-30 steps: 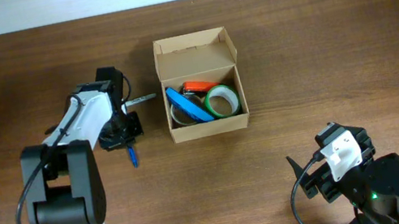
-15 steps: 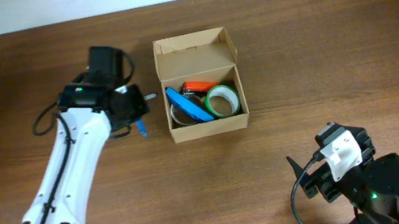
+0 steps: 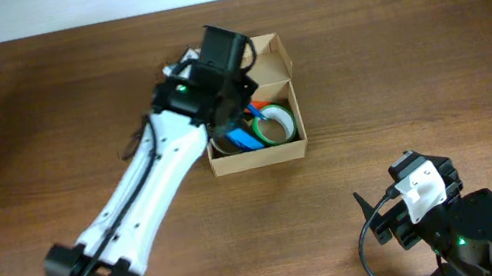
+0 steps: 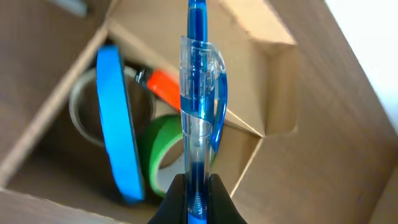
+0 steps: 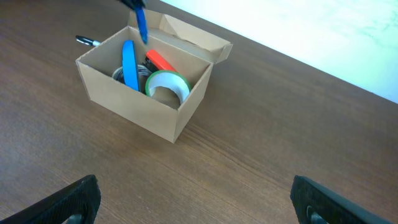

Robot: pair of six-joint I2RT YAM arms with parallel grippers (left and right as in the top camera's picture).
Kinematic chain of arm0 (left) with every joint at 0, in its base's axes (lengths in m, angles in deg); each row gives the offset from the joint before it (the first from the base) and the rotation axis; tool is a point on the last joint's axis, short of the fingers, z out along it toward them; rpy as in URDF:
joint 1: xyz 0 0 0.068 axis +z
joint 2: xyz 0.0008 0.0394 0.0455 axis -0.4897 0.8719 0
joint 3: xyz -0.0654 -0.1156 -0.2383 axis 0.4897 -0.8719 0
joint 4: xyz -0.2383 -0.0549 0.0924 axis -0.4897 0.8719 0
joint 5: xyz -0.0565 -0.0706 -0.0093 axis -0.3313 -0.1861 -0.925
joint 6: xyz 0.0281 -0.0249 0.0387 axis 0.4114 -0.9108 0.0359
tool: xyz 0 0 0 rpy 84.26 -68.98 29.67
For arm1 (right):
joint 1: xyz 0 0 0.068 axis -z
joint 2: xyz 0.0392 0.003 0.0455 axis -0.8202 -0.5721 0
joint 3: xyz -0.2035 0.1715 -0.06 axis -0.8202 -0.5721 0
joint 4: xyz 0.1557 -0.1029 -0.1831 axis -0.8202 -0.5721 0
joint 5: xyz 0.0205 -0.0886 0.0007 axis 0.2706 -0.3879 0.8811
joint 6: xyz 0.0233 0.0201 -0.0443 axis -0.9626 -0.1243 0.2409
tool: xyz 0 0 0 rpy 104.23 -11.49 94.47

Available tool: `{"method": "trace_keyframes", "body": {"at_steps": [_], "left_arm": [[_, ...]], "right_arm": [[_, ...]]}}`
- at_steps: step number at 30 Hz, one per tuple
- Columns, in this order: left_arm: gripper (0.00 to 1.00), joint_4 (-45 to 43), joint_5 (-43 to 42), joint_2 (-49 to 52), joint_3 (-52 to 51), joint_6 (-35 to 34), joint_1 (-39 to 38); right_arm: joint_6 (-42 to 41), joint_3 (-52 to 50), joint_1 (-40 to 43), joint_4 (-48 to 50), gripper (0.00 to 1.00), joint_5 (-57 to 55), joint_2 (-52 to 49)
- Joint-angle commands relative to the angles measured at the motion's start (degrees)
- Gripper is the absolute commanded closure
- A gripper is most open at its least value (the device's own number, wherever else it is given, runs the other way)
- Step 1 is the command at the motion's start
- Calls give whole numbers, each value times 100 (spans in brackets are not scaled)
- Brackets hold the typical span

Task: Pack container
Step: 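Lower the blue pen into the box and release it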

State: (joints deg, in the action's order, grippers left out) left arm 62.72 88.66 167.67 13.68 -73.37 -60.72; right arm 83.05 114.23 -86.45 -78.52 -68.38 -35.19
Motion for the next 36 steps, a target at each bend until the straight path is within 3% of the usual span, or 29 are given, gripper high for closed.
{"method": "trace_keyframes", "body": {"at_steps": [1,9,16,36], "left_arm": [[95,11,177,319,118,-1711,-155],[95,59,177,564,118,-2975,-424],[95,850,37,564,118,-4201,-496],[95,970,9,1014,103,-4197,-476]], "right_arm": [[-52,-37,31,15,1,-31,44],[-52,-37,31,15,1,-31,44],[-52,-37,31,15,1,-31,44],[-52,-37,31,15,1,-31,44]]}}
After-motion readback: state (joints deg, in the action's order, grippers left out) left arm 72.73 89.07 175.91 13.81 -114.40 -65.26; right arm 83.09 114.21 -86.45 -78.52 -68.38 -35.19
